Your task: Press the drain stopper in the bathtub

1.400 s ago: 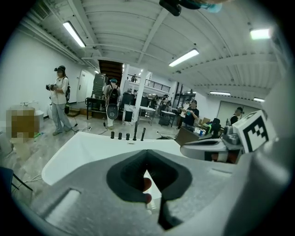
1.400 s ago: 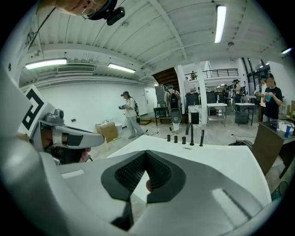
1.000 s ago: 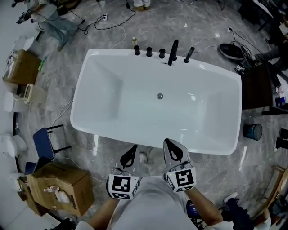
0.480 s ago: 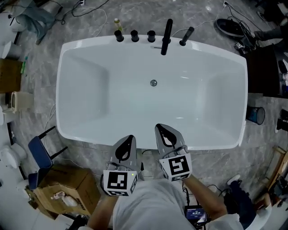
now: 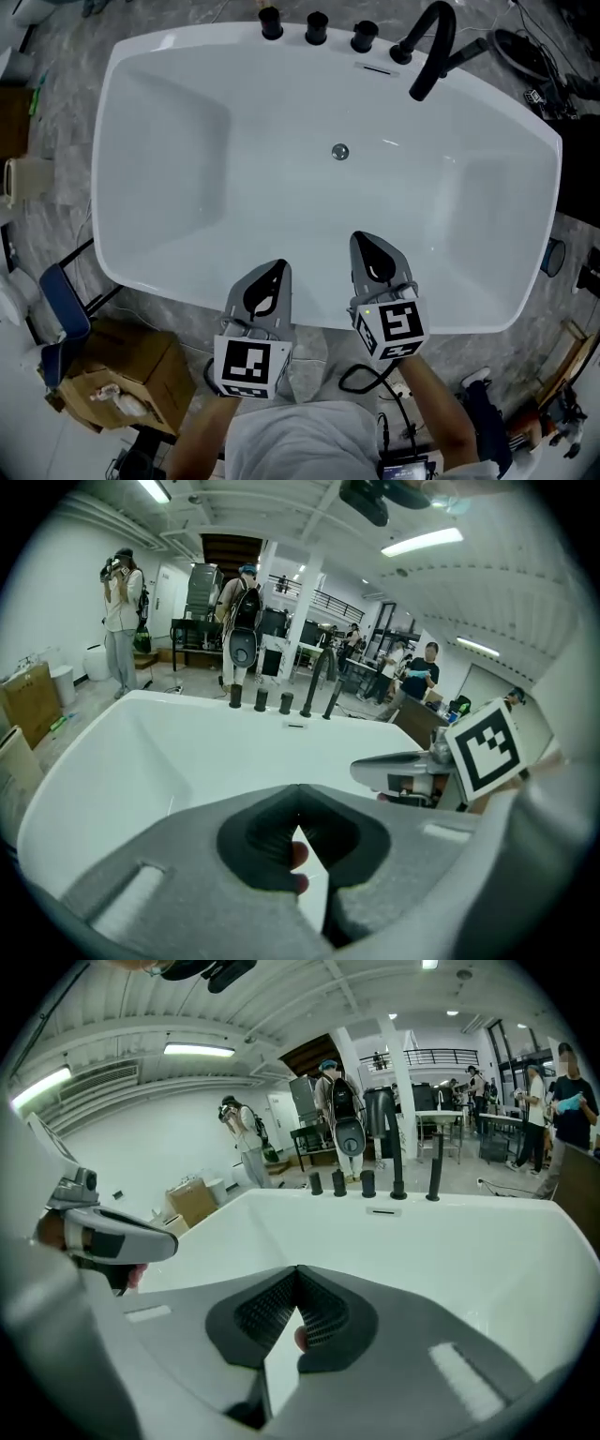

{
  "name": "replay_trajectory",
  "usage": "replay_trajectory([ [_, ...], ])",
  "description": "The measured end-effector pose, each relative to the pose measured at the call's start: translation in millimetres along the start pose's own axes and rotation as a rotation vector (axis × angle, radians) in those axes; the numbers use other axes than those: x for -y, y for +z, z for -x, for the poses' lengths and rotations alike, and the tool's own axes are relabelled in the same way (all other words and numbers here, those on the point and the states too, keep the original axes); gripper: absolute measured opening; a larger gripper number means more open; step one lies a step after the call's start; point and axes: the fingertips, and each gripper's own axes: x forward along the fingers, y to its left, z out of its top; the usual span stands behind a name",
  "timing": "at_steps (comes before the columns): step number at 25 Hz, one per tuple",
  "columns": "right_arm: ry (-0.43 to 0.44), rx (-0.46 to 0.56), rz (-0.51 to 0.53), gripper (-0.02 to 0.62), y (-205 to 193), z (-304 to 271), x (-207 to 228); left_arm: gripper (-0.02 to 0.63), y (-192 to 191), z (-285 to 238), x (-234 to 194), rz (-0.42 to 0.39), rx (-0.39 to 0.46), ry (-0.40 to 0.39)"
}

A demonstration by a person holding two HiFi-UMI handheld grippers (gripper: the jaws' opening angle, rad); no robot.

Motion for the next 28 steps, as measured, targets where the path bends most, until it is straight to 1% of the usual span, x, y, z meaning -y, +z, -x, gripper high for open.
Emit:
replay_trajectory([
  [4,0.025,-0.056,0.019,0.003,-28,-48,22,-0.002,-24,-40,-16,0.033,-0.019,0.018],
  [7,0.023,-0.089,0.025,0.003,-46,-83,38,-0.002,-41,-66,-30,0.057,-0.019,0.026],
  [10,0.028,-0.131,0.014,0.003,-69,-113,55,-0.002,-58,-94,-38,0.075,-0.014,0.052],
  [12,0.023,-0.145,0.028,0.003,-84,-134,66,-0.002,-70,-113,-43,0.086,-0.011,0.06],
  [15,0.005,-0.141,0.053,0.003,-104,-165,76,-0.002,-88,-138,-52,0.098,-0.016,0.045],
  [20,-0.002,-0.122,0.103,0.003,-127,-213,91,-0.002,-111,-179,-65,0.106,-0.023,0.011],
  [24,-0.019,-0.161,0.148,0.003,-156,-250,110,-0.001,-129,-214,-75,0.124,-0.024,-0.013],
  [26,-0.022,-0.199,0.168,0.003,-178,-269,119,-0.002,-139,-230,-82,0.135,-0.027,-0.024],
  [28,-0.028,-0.245,0.161,0.003,-200,-289,129,-0.002,-148,-246,-88,0.137,-0.03,-0.033],
])
